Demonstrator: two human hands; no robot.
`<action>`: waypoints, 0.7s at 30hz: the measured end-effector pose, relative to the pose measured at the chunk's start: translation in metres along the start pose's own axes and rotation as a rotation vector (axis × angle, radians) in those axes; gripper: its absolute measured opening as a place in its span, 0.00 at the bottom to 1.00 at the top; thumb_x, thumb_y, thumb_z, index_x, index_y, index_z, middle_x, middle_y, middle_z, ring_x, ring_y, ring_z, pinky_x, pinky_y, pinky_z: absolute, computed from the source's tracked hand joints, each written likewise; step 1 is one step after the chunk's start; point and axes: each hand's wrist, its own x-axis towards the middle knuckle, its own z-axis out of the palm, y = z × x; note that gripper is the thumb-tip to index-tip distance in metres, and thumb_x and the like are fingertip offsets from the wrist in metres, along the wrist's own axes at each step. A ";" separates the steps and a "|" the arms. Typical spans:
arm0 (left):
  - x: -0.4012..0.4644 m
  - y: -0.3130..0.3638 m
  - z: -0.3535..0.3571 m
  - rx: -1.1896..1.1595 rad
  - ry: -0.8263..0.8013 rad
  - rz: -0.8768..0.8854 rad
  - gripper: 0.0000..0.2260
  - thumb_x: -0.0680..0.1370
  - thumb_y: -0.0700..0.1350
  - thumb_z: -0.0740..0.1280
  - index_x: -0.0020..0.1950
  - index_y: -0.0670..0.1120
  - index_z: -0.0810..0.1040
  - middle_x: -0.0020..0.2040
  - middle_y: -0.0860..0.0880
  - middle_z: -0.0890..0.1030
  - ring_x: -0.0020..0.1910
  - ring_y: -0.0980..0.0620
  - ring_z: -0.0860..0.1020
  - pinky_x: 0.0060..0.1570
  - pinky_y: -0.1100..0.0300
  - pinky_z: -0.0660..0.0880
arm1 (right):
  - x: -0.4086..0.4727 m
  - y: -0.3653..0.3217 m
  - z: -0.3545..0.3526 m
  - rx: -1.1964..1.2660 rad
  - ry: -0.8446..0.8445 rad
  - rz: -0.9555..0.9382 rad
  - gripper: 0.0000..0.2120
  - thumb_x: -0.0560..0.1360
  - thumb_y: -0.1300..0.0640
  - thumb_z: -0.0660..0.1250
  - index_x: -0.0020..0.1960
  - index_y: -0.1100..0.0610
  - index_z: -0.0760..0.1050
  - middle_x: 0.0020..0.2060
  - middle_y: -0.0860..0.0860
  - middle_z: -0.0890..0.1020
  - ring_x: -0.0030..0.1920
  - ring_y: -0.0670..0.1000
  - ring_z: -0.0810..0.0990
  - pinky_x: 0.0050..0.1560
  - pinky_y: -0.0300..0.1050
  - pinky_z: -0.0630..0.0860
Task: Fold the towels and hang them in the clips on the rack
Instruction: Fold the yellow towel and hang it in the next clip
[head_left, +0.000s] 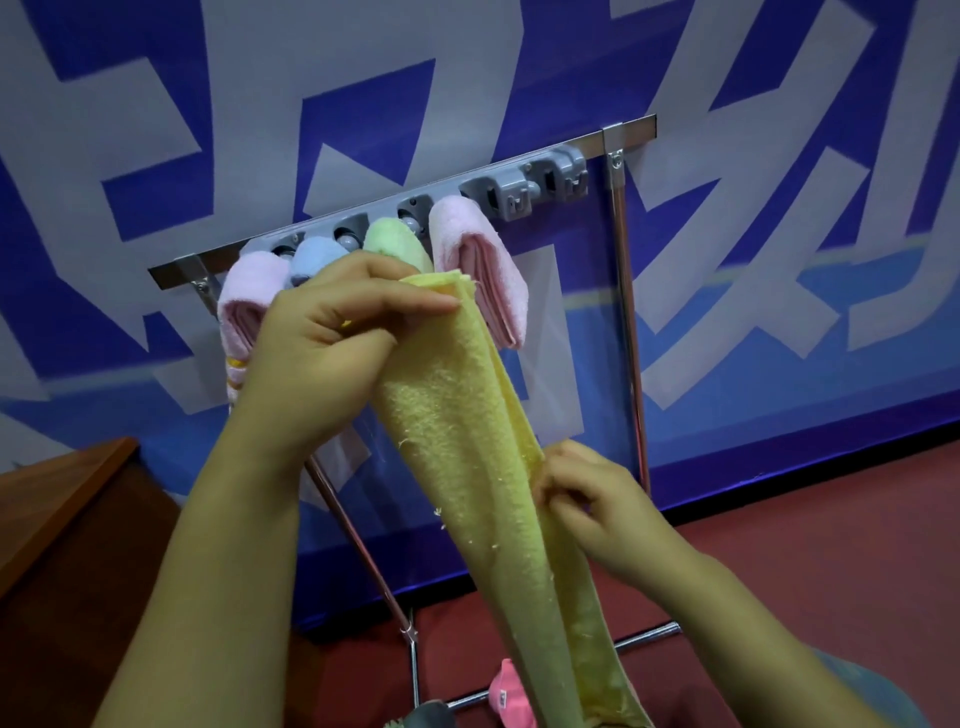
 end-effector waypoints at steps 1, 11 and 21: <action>0.000 0.001 0.001 -0.001 0.016 -0.001 0.22 0.69 0.30 0.56 0.43 0.53 0.84 0.47 0.63 0.79 0.50 0.65 0.75 0.42 0.71 0.75 | 0.000 0.005 0.001 0.003 -0.035 0.028 0.15 0.68 0.68 0.59 0.38 0.47 0.73 0.38 0.39 0.74 0.39 0.42 0.74 0.41 0.32 0.67; 0.006 0.005 -0.005 -0.010 0.165 -0.051 0.19 0.73 0.29 0.59 0.44 0.51 0.81 0.48 0.56 0.79 0.51 0.63 0.76 0.51 0.67 0.74 | -0.005 0.016 0.012 0.074 -0.160 0.189 0.10 0.66 0.41 0.69 0.41 0.45 0.82 0.39 0.36 0.79 0.47 0.41 0.77 0.52 0.34 0.71; 0.007 0.006 -0.008 0.016 0.229 -0.073 0.19 0.73 0.27 0.58 0.47 0.48 0.81 0.46 0.57 0.78 0.47 0.67 0.76 0.48 0.72 0.72 | -0.008 0.021 0.019 0.069 -0.037 0.123 0.10 0.69 0.48 0.65 0.32 0.46 0.66 0.32 0.44 0.70 0.35 0.45 0.71 0.41 0.43 0.70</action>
